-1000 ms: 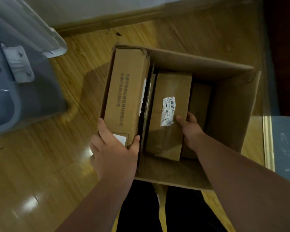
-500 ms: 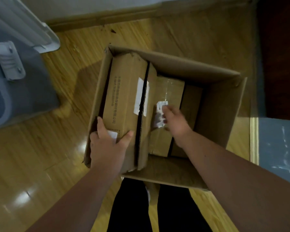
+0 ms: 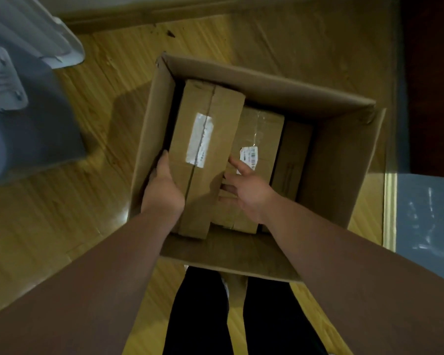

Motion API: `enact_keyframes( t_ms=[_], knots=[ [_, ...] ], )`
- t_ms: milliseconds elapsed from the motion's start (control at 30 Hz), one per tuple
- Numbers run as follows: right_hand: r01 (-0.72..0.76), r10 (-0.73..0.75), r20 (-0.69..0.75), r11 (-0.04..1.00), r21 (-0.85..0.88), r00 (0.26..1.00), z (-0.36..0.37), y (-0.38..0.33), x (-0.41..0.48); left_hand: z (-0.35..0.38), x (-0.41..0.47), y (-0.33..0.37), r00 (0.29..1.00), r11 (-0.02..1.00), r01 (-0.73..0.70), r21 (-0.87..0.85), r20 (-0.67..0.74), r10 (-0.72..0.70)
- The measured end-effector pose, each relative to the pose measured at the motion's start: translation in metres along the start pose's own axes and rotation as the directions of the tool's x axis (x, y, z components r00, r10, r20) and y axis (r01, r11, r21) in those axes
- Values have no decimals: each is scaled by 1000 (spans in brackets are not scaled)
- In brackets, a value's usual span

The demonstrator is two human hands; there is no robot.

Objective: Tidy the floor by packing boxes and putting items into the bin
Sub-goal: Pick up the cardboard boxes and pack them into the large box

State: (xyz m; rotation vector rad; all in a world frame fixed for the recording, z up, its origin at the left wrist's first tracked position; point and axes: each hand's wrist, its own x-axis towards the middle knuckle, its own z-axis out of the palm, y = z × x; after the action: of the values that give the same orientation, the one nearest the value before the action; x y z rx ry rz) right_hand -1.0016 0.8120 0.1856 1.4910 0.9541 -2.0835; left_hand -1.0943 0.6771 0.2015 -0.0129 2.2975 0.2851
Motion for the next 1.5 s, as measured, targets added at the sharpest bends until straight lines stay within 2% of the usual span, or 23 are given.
enact_keyframes(
  t_ms=[100, 167, 267, 367, 400, 500, 633, 833, 900, 1000, 1100, 1200, 1300, 1367, 1500],
  knots=[
    [27, -30, -21, 995, -97, 999, 11, -3, 13, 6, 4, -4, 993, 962, -114, 247, 4, 117],
    [12, -15, -28, 994, -112, 1000, 12, -8, 12, 7, 2, -5, 984, 946, -176, 272, 32, 174],
    [-4, -12, -78, 980, -199, 997, 12, -17, -4, 1, -7, -4, 974, 965, -226, 132, 50, 222],
    [50, -100, -243, 978, -205, 965, 17, -37, -38, -23, -21, 2, 946, 945, -323, -40, -39, 322],
    [78, -129, -258, 977, -199, 957, 20, -47, -52, -34, -25, 7, 932, 929, -361, -84, -77, 355],
    [146, -195, -166, 952, -268, 967, 35, -78, -98, -76, -40, 22, 931, 880, -363, -306, -89, 353],
    [262, -298, -62, 906, -331, 952, 59, -119, -160, -136, -67, 39, 962, 782, -265, -565, -95, 257],
    [366, -382, 51, 827, -427, 923, 97, -142, -245, -185, -134, 35, 967, 664, -255, -703, -179, 181],
    [389, -384, 115, 785, -481, 916, 114, -137, -269, -197, -162, 24, 973, 608, -227, -760, -199, 115],
    [427, -373, 222, 671, -605, 901, 146, -120, -300, -216, -210, -4, 970, 496, -207, -844, -244, -10],
    [471, -317, 353, 496, -730, 880, 183, -91, -326, -229, -257, -49, 944, 378, -218, -900, -293, -153],
    [525, -195, 487, 313, -791, 851, 226, -46, -355, -233, -311, -113, 896, 276, -210, -938, -298, -329],
    [588, -31, 596, 216, -780, 802, 281, 7, -395, -235, -373, -184, 805, 161, -235, -959, -285, -520],
    [632, 68, 644, 143, -762, 762, 317, 43, -427, -235, -417, -224, 741, 127, -244, -962, -269, -615],
    [745, 286, 718, 21, -667, 635, 390, 134, -504, -236, -515, -304, 604, 78, -293, -953, -247, -757]
  ],
)
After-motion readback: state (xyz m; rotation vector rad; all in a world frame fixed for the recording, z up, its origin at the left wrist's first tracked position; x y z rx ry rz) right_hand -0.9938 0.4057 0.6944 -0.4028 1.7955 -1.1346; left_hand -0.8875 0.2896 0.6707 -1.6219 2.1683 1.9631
